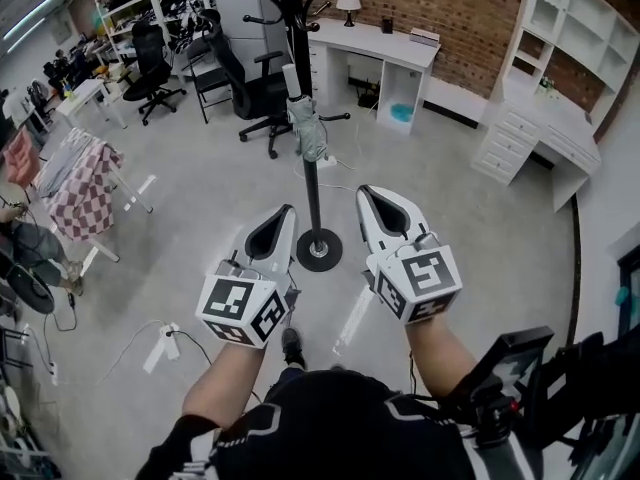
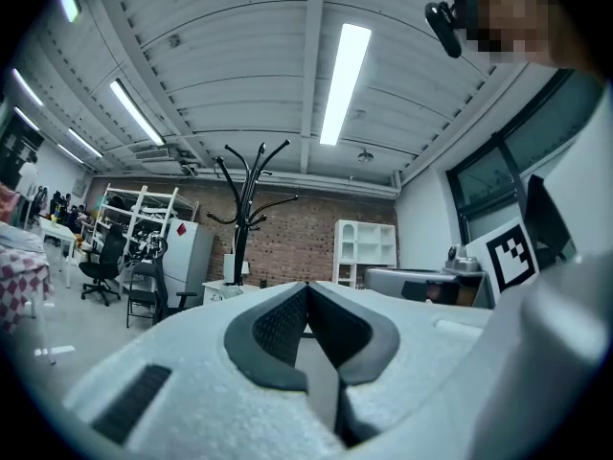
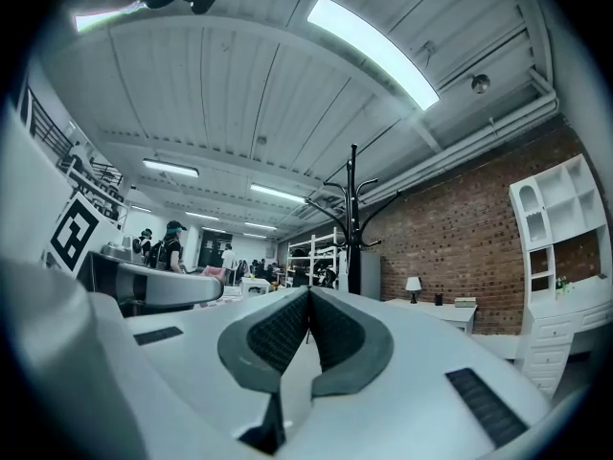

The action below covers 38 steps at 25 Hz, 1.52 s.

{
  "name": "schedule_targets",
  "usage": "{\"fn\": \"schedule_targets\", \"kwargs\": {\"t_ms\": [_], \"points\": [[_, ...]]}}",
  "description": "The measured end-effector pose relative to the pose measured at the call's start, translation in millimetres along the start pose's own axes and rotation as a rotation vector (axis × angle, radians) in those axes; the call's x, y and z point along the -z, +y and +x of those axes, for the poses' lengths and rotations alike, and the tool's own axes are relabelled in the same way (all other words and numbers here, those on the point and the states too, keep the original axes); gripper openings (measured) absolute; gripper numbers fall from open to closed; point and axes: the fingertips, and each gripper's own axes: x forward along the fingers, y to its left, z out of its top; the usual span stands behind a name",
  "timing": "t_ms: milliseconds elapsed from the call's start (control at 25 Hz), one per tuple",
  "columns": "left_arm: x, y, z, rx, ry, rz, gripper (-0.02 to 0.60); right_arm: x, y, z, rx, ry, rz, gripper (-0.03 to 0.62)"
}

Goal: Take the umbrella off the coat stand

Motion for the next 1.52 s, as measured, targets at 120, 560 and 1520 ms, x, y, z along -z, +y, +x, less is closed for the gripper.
{"fn": "schedule_targets", "kwargs": {"t_ms": [120,560,1520], "points": [[-3,12,14,0.012,-0.007,0.002,0.008,-2,-2,18,0.014,0.003,-0.016,0.000],[-4,79,71,0.066,0.000,-0.006,0.008,1,-14,89,0.098,0.024,-0.035,0.000],[-8,176,168,0.155,0.007,-0.010,0.008,18,-29,198,0.209,0.059,-0.039,0.000]]}}
